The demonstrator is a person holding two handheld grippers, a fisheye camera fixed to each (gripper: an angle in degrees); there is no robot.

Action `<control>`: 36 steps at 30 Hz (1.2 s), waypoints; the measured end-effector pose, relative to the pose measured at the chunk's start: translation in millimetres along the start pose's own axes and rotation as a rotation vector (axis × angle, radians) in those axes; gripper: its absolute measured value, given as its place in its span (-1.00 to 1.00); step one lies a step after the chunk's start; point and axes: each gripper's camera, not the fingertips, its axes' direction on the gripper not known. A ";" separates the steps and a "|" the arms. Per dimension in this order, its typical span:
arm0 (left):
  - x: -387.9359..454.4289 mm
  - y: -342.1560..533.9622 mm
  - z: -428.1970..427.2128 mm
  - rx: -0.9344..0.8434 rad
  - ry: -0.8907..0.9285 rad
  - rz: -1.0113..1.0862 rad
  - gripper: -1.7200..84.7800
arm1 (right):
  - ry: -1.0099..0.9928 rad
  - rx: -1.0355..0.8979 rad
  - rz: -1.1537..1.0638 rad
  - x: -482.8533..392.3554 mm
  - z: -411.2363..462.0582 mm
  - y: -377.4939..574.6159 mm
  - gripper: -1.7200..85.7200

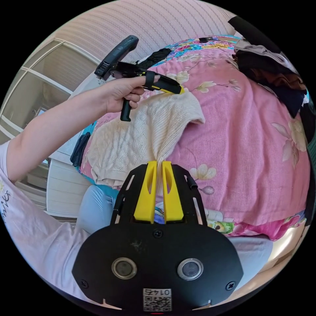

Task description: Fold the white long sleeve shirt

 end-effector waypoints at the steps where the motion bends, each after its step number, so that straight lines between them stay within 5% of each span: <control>1: -3.5 2.0 -3.1 0.001 0.012 0.016 -0.84 | -0.004 0.010 -0.015 -1.4 -1.7 1.1 -0.92; 12: -94.1 136.9 -155.7 0.402 0.088 -0.089 -0.90 | -0.195 0.117 -0.237 -71.1 -18.9 -13.8 -0.93; 19: -199.1 312.6 -232.9 0.494 -0.091 -0.384 -0.96 | -0.323 -0.054 -0.619 -220.7 58.8 -57.8 -0.93; 25: -258.1 423.9 -215.9 0.410 -0.202 -0.661 -0.98 | -0.238 -0.336 -0.725 -305.3 167.6 -66.8 -0.90; 36: -186.8 536.3 -205.4 0.517 -0.020 -0.713 -0.82 | -0.002 -0.152 -0.833 -323.9 171.0 -153.4 -0.73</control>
